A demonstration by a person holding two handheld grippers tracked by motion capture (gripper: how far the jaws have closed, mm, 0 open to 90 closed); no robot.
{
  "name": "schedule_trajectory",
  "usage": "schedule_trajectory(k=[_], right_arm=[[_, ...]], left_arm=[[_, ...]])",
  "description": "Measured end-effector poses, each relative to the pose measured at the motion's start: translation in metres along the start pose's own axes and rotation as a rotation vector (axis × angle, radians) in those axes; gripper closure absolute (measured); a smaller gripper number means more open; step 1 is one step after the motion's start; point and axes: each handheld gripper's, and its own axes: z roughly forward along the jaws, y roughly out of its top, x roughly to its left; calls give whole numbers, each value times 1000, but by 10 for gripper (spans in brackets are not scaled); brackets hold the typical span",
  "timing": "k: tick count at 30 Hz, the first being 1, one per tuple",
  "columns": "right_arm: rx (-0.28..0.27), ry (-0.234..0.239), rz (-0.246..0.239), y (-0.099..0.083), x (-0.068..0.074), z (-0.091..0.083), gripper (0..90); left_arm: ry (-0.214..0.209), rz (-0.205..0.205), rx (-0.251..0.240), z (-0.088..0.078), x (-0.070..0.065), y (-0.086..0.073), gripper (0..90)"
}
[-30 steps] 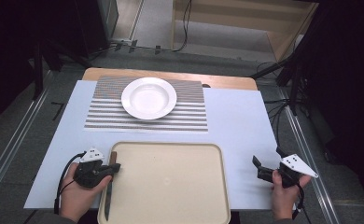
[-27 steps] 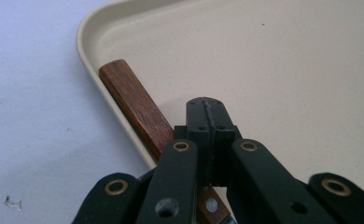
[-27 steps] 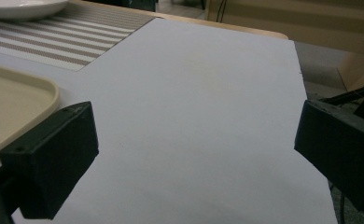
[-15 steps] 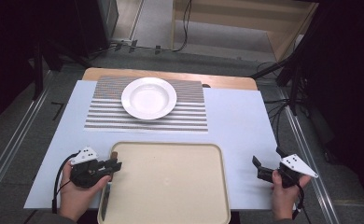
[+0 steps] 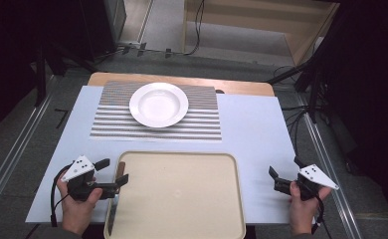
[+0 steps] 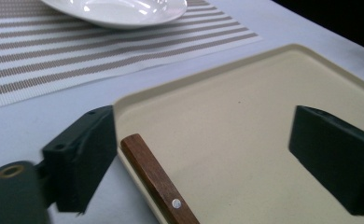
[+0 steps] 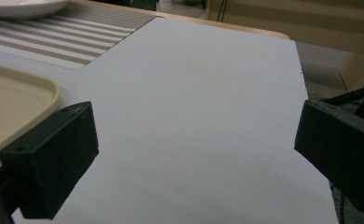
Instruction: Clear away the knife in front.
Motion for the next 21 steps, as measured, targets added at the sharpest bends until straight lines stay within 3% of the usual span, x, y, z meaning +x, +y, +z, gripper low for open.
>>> schedule_trajectory(k=[1,5,21], right_arm=[[0,0,0,0,0,0,0],[0,-1,0,0,0,0,0],[0,1,-1,0,0,0,0]], left_arm=[[-2,3,-11,-2,0,0,0],[11,17,-34,-7,3,1,0],[62,1,-78,-27,21,1,0]])
